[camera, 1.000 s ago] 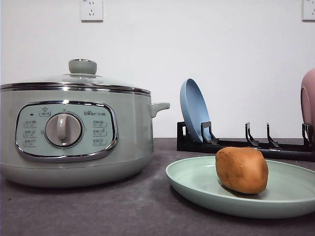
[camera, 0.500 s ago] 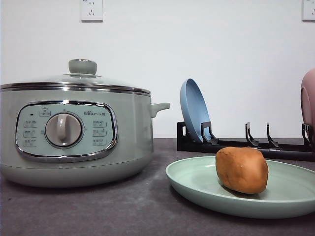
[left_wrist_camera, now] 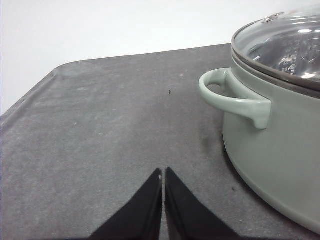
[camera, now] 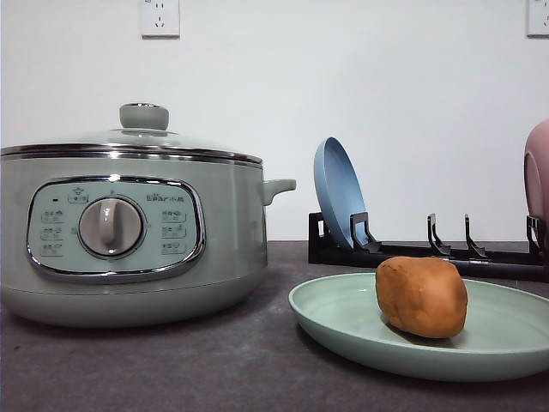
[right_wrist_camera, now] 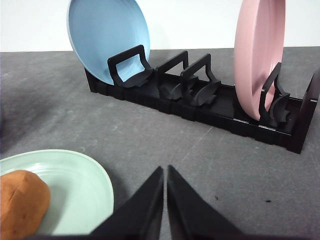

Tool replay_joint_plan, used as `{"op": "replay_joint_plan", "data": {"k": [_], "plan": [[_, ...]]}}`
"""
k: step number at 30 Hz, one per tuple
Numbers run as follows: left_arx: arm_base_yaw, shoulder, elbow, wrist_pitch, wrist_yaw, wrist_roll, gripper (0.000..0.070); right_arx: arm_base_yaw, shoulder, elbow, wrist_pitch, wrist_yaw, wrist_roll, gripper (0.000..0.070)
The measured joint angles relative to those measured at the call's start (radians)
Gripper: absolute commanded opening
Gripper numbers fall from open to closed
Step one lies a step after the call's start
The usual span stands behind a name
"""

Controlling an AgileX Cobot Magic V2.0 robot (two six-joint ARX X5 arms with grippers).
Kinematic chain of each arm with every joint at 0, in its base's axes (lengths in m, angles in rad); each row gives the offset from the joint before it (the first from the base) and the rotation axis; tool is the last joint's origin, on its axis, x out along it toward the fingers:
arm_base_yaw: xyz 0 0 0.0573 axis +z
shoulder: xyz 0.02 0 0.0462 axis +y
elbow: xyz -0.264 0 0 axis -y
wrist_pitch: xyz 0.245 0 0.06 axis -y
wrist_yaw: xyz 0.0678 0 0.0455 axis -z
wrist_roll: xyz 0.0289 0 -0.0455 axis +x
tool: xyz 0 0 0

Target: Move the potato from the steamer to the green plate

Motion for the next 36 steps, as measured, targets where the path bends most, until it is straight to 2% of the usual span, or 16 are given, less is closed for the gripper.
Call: {"op": "replay_joint_plan", "data": {"k": [36], "plan": [[0.000, 0.000, 0.000, 0.000, 0.000, 0.000, 0.0001, 0.000, 0.000, 0.000, 0.000, 0.000, 0.000, 0.0000]]}}
